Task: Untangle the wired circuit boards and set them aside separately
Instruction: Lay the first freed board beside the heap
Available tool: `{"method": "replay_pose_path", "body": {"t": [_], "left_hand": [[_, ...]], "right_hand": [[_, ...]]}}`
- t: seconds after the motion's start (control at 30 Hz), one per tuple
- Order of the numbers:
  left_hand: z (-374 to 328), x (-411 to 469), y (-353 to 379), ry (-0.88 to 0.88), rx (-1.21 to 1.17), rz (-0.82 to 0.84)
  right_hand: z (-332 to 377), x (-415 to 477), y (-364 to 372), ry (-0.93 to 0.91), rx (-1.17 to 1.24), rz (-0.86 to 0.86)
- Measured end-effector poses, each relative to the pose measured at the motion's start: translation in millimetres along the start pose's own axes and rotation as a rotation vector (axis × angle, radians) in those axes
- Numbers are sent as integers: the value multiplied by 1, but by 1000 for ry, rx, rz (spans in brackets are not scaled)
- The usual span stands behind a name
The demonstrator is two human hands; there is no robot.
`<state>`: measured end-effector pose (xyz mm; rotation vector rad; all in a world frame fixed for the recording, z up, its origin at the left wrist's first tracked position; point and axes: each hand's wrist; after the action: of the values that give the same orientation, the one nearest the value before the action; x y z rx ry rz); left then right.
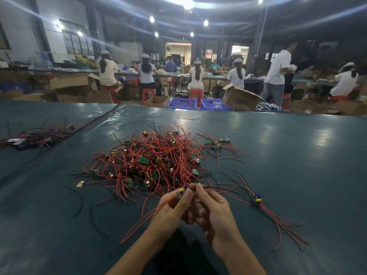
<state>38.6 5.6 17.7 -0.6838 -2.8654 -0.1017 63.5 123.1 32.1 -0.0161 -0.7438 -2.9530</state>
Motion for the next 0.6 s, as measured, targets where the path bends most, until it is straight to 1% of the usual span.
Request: {"method": "replay_pose_path", "body": {"t": [0.07, 0.13, 0.23, 0.33, 0.47, 0.6], "left_hand": [[-1, 1, -1, 2, -47, -29], [-1, 3, -2, 26, -45, -64], [-5, 2, 0, 85, 14, -86], [-4, 2, 2, 111, 94, -96], [-2, 4, 0, 110, 68, -137], [-2, 4, -2, 88, 68, -140]], "right_hand": [[-2, 0, 2, -3, -39, 4], [0, 0, 2, 1, -46, 4], [0, 1, 0, 20, -55, -28], [0, 3, -2, 68, -35, -67], [7, 3, -4, 111, 48, -68], [11, 7, -18, 112, 39, -195]]}}
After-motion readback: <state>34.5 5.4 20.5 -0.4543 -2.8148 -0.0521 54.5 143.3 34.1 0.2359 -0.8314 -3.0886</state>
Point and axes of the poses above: each hand's wrist, its own x-axis towards the middle knuckle, its own y-axis out of the palm, z = x × y, and after that the axes turned 10 degrees about z, right-handed
